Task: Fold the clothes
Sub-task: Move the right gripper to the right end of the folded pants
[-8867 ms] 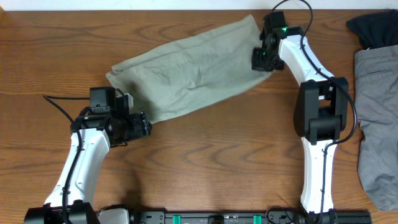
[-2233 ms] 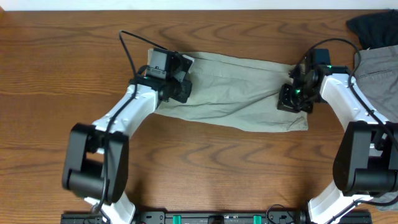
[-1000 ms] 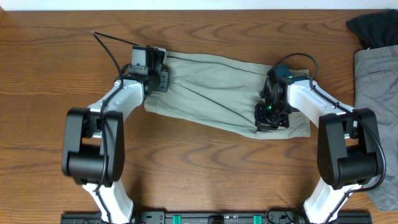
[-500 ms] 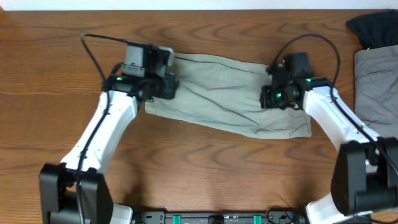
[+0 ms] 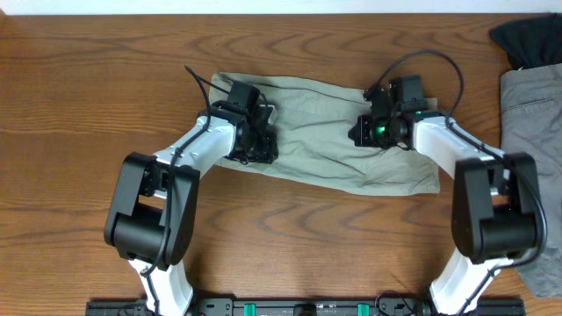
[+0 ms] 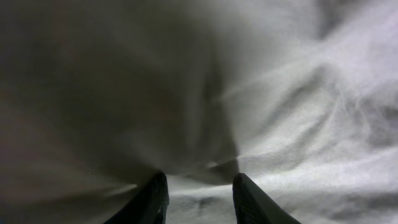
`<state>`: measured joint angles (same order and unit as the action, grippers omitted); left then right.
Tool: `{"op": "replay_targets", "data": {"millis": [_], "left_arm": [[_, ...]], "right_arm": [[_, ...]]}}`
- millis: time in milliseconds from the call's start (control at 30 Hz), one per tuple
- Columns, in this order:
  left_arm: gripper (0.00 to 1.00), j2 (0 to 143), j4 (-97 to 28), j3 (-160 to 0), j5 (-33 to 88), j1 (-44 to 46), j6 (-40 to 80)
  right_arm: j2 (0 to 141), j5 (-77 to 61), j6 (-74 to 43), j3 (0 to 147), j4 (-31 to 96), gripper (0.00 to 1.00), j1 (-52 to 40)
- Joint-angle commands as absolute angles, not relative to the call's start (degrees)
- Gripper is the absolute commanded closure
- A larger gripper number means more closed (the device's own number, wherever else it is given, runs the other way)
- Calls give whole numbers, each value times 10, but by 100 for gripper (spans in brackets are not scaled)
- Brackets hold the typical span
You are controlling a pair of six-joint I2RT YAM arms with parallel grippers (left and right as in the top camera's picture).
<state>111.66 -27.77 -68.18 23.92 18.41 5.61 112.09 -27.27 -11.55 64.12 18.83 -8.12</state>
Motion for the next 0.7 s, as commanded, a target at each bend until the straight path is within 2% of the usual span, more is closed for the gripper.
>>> {"op": "replay_targets", "data": {"millis": [0, 133, 400, 533, 667], "left_arm": [[63, 1134, -281, -674, 238, 179, 82], [63, 1134, -284, -674, 238, 170, 89], [62, 1134, -287, -674, 238, 169, 90], [62, 1134, -286, -674, 238, 169, 93], [62, 1134, -286, -674, 239, 169, 93]], "right_arm": [[1152, -217, -147, 643, 176, 98, -65], [1164, -118, -215, 643, 147, 99, -19], [1164, -155, -240, 645, 81, 99, 83], [1159, -273, -174, 655, 85, 98, 130], [1114, -406, -97, 659, 102, 98, 136]]}}
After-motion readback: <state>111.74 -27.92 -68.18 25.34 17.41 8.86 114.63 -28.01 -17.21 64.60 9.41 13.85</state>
